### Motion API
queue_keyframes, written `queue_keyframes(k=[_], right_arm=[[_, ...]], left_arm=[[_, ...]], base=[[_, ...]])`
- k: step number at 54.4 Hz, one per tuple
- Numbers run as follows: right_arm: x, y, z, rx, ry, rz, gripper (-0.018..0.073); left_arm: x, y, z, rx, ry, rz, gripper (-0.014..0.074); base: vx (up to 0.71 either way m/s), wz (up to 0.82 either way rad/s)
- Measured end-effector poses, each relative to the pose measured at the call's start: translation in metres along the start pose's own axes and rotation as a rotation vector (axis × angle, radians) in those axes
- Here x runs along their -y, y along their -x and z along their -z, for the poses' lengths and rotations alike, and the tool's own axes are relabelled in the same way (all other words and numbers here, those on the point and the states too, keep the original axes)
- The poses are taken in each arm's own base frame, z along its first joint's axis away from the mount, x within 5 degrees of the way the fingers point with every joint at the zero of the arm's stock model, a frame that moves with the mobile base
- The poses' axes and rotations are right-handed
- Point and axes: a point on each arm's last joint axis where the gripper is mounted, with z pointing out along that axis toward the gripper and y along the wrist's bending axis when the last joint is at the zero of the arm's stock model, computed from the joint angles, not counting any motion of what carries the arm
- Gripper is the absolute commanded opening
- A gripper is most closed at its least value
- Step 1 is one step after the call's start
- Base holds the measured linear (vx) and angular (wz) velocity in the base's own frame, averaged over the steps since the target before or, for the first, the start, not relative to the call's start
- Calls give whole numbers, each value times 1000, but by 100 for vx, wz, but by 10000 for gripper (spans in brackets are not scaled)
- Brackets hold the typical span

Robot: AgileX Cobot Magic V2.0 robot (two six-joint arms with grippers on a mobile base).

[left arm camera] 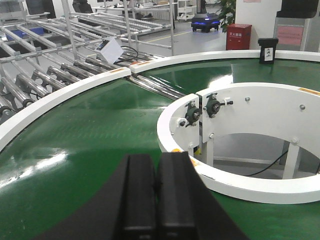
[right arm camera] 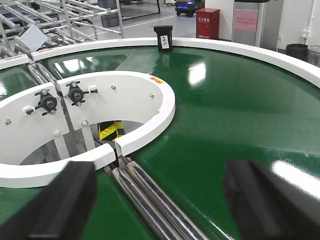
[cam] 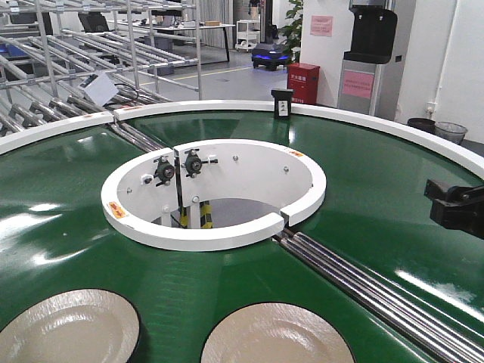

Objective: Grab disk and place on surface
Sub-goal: 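Lower both grippers toward the rims of the two cream plates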

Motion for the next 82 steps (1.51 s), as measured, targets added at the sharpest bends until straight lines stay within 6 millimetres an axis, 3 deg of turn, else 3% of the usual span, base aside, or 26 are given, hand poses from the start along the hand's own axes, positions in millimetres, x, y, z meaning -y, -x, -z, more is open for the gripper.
queue_keyframes(k=[13, 40, 51, 60, 63, 73, 77, 82], right_arm=[[0, 0, 0, -5, 1, -1, 713], [0, -1, 0, -13, 4, -1, 536], [-2, -7, 0, -79, 24, -23, 524], [-4, -13, 1, -142, 46, -50, 524], [-6, -15, 1, -180, 60, -58, 524], [-13, -26, -13, -366, 126, -72, 524], [-15, -32, -20, -447, 151, -83, 524], [-17, -41, -25, -524, 171, -90, 524]], left_arm=[[0, 0, 0, 1, 0, 2, 440], [0, 0, 0, -2, 0, 2, 442], [3, -10, -3, -179, -33, 30, 442], [14, -20, -31, -430, -139, 104, 442], [24, -29, -48, -546, -252, 138, 442], [51, -52, -98, -700, -554, 274, 442], [43, -64, -115, -736, -541, 322, 442], [19, -80, -128, -777, -463, 349, 442]], base=[[0, 0], [0, 0], [0, 0], [0, 0], [0, 0], [0, 0], [0, 0], [0, 0]])
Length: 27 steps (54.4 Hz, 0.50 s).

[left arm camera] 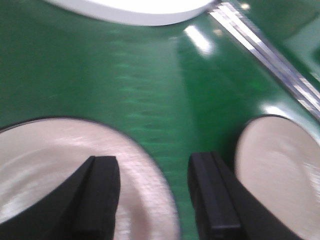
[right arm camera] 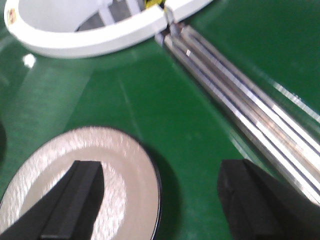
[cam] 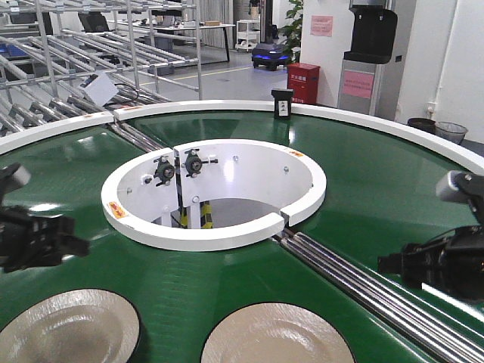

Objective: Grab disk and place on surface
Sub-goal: 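Lower both grippers toward the rims of the two cream plates, then close each gripper on a plate rim and lift both plates upright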

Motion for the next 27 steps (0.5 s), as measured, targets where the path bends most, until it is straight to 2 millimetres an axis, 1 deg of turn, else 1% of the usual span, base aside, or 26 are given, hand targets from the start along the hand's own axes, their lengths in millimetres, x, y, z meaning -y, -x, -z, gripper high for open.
queue_keyframes(k=[4, 7, 15, 20, 27], right_arm=[[0, -3, -2, -36, 8, -2, 524], [0, -4, -2, -44, 11, -2, 524], [-1, -3, -2, -45, 12, 0, 524], [-1, -3, -2, -45, 12, 0, 524], [-1, -3, -2, -46, 13, 0, 524]], left_arm=[[-30, 0, 6, -7, 78, 39, 442], [-48, -2, 10, -16, 131, 57, 442], [-88, -10, 15, -64, 228, 87, 442], [-109, -18, 6, -124, 253, 104, 442], [-132, -30, -11, -195, 254, 104, 442]], base=[[0, 0], [0, 0], [0, 0], [0, 0], [0, 0]])
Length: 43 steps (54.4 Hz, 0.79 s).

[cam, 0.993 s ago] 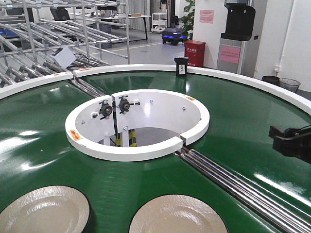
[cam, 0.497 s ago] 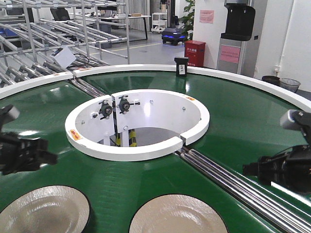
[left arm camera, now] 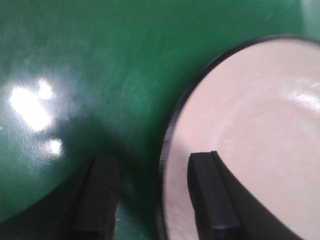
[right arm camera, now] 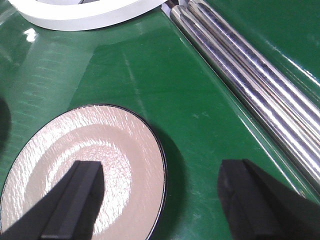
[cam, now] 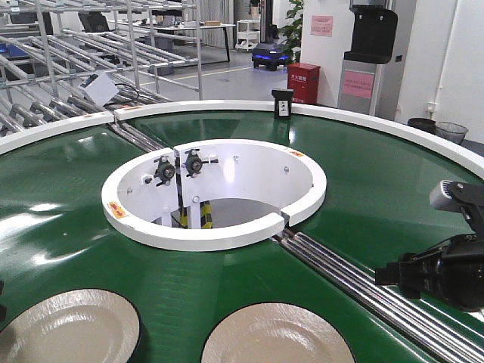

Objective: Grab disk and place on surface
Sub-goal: 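Close each gripper on a plate rim and lift both plates upright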

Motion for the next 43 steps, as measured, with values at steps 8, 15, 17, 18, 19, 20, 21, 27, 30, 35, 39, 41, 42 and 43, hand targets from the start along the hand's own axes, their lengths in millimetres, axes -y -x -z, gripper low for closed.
queue_keyframes(k=[8, 15, 17, 18, 19, 20, 21, 27, 30, 35, 39, 41, 42, 43], right_arm=[[0, 0, 0, 0, 0, 0, 524], [0, 0, 0, -1, 0, 0, 524], [0, 0, 0, 0, 0, 1, 524], [0, 0, 0, 0, 0, 1, 524], [0, 0, 0, 0, -1, 1, 524], [0, 0, 0, 1, -1, 2, 524], [0, 0, 0, 1, -1, 2, 524], [0, 0, 0, 3, -2, 4, 524], [0, 0, 0, 2, -3, 7, 524], [0, -1, 0, -11, -4, 13, 524], [0, -4, 0, -40, 2, 16, 524], [-1, -5, 0, -58, 7, 17, 524], [-1, -6, 0, -66, 9, 15, 524], [-1, -7, 1, -78, 12, 12, 524]], left_arm=[[-9, -7, -30, -64, -62, 3, 442], [-6, -13, -56, -107, -243, 9, 434], [-5, -14, -61, -109, -285, 15, 421], [-4, -14, -63, -109, -306, 20, 410], [-3, -13, -64, -108, -317, 22, 400], [-2, -14, -66, -109, -335, 27, 379], [-2, -14, -68, -110, -346, 30, 363], [7, -13, -74, -114, -407, 51, 141], [14, -12, -77, -121, -447, 65, -8], [29, -12, -79, -135, -509, 67, -10], [36, -11, -78, -121, -554, 73, -8], [39, -9, -76, -108, -572, 71, -8], [41, -8, -74, -98, -583, 71, -8], [43, -8, -72, -91, -591, 71, -8]], base=[[0, 0], [0, 0], [0, 0], [0, 0], [0, 0], [0, 0], [0, 0], [0, 0], [0, 0], [0, 0], [0, 0], [0, 0], [0, 0], [0, 0]])
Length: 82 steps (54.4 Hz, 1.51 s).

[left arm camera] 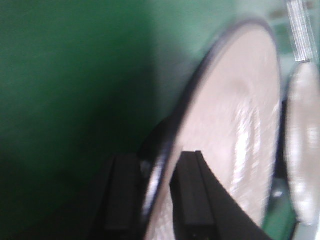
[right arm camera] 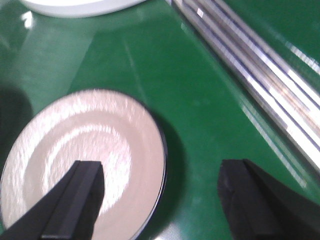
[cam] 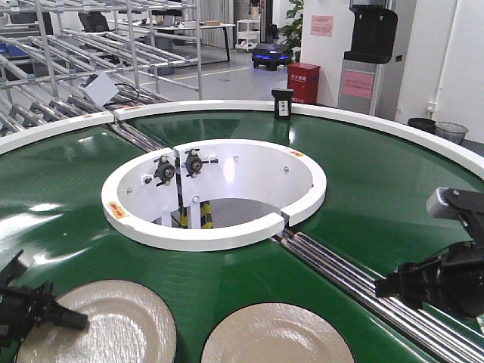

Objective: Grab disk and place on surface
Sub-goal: 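Close each gripper on a plate rim and lift both plates upright, then raise both held plates side by side in front of the robot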

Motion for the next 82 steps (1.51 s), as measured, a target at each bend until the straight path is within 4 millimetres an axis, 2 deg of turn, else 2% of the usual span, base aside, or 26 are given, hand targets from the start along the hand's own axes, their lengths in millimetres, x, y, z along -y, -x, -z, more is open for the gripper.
queue_keyframes(k=[8, 17, 20, 24, 31, 38, 49, 54, 60, 65, 74, 82], right_arm=[[7, -6, -1, -79, 7, -59, 524], [34, -12, -15, -166, -4, -179, 524], [44, -15, -27, -203, 11, -214, 524], [51, -18, -45, -239, 54, -242, 524], [55, -26, -81, -296, 170, -277, 524], [59, -34, -111, -325, 267, -336, 524], [66, -50, -146, -363, 337, -412, 524], [61, -52, -156, -364, 374, -424, 524], [42, -55, -168, -368, 427, -420, 491], [24, -58, -178, -371, 459, -415, 382], [11, -58, -184, -356, 492, -447, -17], [11, -53, -180, -331, 554, -481, -11]], left_arm=[[31, 10, 19, 105, -30, -65, -7], [91, 19, 56, 274, -96, -153, -7], [120, 18, 73, 336, -147, -183, -7], [144, 14, 87, 375, -189, -213, -7], [170, 8, 102, 403, -236, -229, -7], [183, 5, 109, 431, -273, -216, -7], [187, 6, 112, 450, -307, -184, -7], [187, 6, 112, 450, -306, -183, -7], [187, 6, 112, 452, -305, -183, -7], [187, 6, 112, 453, -304, -182, -7], [187, 6, 112, 455, -302, -179, -7], [186, 7, 112, 457, -301, -145, -7]], base=[[0, 0], [0, 0], [0, 0], [0, 0], [0, 0], [0, 0], [0, 0], [0, 0], [0, 0], [0, 0], [0, 0], [0, 0]])
